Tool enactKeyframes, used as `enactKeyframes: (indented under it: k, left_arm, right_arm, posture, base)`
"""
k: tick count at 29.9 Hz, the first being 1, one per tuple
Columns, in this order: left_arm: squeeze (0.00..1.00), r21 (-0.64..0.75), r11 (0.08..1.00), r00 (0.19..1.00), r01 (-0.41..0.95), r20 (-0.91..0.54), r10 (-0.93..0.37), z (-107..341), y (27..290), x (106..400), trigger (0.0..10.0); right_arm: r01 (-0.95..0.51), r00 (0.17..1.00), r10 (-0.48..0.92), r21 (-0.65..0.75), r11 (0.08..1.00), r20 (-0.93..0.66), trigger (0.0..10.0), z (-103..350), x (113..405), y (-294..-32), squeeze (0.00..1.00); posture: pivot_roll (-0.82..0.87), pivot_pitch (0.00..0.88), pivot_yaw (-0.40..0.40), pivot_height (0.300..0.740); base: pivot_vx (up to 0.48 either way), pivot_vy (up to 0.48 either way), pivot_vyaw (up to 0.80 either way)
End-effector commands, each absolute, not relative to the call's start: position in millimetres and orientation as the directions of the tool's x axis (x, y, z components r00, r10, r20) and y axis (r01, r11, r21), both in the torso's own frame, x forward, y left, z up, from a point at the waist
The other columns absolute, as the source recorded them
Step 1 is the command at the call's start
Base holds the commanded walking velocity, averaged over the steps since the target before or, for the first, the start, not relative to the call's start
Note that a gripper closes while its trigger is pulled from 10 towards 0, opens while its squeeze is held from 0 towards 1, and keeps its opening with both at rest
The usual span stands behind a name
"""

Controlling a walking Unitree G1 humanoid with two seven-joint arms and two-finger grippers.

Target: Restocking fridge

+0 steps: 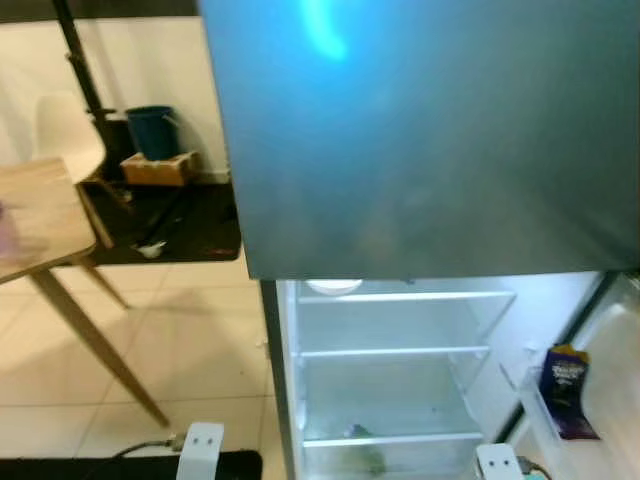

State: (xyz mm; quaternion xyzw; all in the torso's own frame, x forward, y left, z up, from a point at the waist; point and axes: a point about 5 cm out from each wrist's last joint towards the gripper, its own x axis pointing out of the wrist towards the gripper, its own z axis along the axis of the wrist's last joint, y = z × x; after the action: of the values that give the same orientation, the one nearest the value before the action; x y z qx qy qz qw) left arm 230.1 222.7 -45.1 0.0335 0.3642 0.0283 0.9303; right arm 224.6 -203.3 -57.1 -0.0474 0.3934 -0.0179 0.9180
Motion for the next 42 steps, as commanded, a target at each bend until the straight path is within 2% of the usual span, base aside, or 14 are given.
enactKeyframes:
  k: [1,35,42]
  left_arm:
    - [0.0,0.092,0.995,0.718,-0.039,-0.69,0.092,-48.1,227.6,224.2,10.0]
    - [0.0,0.085,0.996,0.717,-0.031,-0.693,0.081,-47.4,225.3,225.5,10.0]
    - [0.0,0.087,0.996,0.704,-0.015,-0.706,0.072,-48.5,224.6,225.2,10.0]
  right_arm:
    - [-0.01,0.681,-0.068,-0.102,0.995,-0.729,10.0,-58.6,222.4,-203.4,0.0]
    - [-0.006,0.672,-0.072,-0.103,0.995,-0.737,10.0,-59.9,220.5,-203.7,0.0]
    - [-0.003,0.657,-0.077,-0.104,0.995,-0.75,10.0,-61.6,218.6,-203.7,0.0]
  posture:
    - [-0.05,0.09,0.009,0.74]
    - [-0.06,0.11,0.013,0.74]
    - [-0.06,0.109,0.014,0.74]
  base:
    - [-0.274,0.0,0.0]
    - [-0.272,0.0,0.0]
    - [0.0,0.0,0.0]
